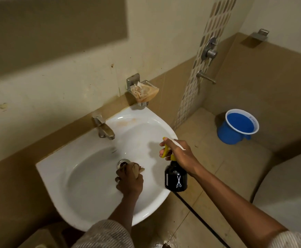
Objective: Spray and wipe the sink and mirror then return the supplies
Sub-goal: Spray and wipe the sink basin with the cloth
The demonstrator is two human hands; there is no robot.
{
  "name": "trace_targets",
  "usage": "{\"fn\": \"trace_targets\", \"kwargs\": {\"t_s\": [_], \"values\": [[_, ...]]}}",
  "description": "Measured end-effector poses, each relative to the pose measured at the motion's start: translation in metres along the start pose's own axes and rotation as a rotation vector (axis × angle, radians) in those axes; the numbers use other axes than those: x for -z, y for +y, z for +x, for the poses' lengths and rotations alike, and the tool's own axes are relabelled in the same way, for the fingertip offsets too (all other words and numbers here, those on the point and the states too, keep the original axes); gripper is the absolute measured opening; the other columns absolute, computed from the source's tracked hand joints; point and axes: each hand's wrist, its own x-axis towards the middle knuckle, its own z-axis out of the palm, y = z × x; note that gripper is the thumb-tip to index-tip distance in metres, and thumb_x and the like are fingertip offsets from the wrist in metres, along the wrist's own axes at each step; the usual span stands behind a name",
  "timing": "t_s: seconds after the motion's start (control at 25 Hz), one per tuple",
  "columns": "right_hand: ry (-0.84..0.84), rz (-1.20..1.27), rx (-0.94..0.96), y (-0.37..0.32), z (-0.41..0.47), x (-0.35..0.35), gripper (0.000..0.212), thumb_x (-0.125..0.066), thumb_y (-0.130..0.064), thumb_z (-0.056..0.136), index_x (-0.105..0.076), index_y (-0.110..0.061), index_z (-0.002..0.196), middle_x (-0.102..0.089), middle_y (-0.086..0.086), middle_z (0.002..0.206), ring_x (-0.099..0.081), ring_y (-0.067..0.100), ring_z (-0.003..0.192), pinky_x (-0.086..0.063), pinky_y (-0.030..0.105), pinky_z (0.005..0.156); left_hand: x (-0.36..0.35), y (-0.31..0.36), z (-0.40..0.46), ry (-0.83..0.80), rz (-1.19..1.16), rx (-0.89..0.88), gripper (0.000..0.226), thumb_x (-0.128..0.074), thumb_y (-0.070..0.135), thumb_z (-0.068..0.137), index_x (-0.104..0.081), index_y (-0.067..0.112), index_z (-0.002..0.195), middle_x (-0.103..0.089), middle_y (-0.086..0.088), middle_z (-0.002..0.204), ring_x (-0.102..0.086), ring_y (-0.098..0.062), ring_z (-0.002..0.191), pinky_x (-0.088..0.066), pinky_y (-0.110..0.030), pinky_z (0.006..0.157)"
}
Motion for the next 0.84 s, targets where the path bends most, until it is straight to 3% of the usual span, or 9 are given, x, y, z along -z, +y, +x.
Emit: {"fn": "trace_targets", "kwargs": {"t_s": [0.32,0.4,0.52,0.68,0.84], "values": [[-0.002,0.060,0.033,-0.003,0.029,0.032,0.041,-0.056,-0.036,0.108,-0.078,-0.002,0.106,-0.078,0.028,0.091,-0.076,0.020,0.077,-0.060,0.031,0.071,-0.041,0.095,0.037,-0.045,-0.472,-0.078,0.063,-0.071,0.028,0.083,-0.041,0.032,0.138,-0.029,-0.010,0.143,-0.038,-0.032,0.128,-0.043,-0.050,0.102],[0.026,0.046,0.047,-0.007,0.036,0.042,0.040,-0.056,-0.036,0.108,-0.080,-0.005,0.103,-0.079,0.023,0.086,-0.076,0.020,0.077,-0.060,0.033,0.073,-0.037,0.128,0.041,-0.093,-0.623,-0.071,0.066,-0.073,0.033,0.084,-0.039,0.031,0.141,-0.028,-0.010,0.142,-0.038,-0.028,0.128,-0.041,-0.045,0.107],[0.101,-0.002,0.043,-0.012,0.046,0.059,0.038,-0.059,-0.036,0.106,-0.081,-0.007,0.092,-0.080,0.019,0.081,-0.075,0.024,0.077,-0.058,0.039,0.076,-0.028,0.153,0.048,-0.194,-0.789,-0.096,0.071,-0.071,0.021,0.085,-0.035,0.028,0.146,-0.026,-0.009,0.144,-0.039,-0.026,0.131,-0.042,-0.036,0.107],[0.154,-0.060,0.049,-0.014,0.043,0.075,0.040,-0.058,-0.032,0.106,-0.078,0.001,0.092,-0.079,0.021,0.081,-0.071,0.019,0.069,-0.057,0.034,0.070,-0.016,0.164,0.037,-0.274,-0.773,-0.246,0.072,-0.074,0.021,0.079,-0.044,0.031,0.143,-0.027,-0.004,0.140,-0.041,-0.022,0.126,-0.043,-0.041,0.108],[0.162,-0.043,0.040,-0.014,0.035,0.082,0.041,-0.057,-0.032,0.106,-0.077,0.001,0.094,-0.078,0.023,0.084,-0.072,0.020,0.073,-0.057,0.035,0.072,0.000,0.145,0.007,-0.378,-0.599,-0.407,0.052,-0.081,0.017,0.076,-0.060,0.032,0.121,-0.036,0.001,0.126,-0.046,-0.018,0.117,-0.044,-0.042,0.107]]}}
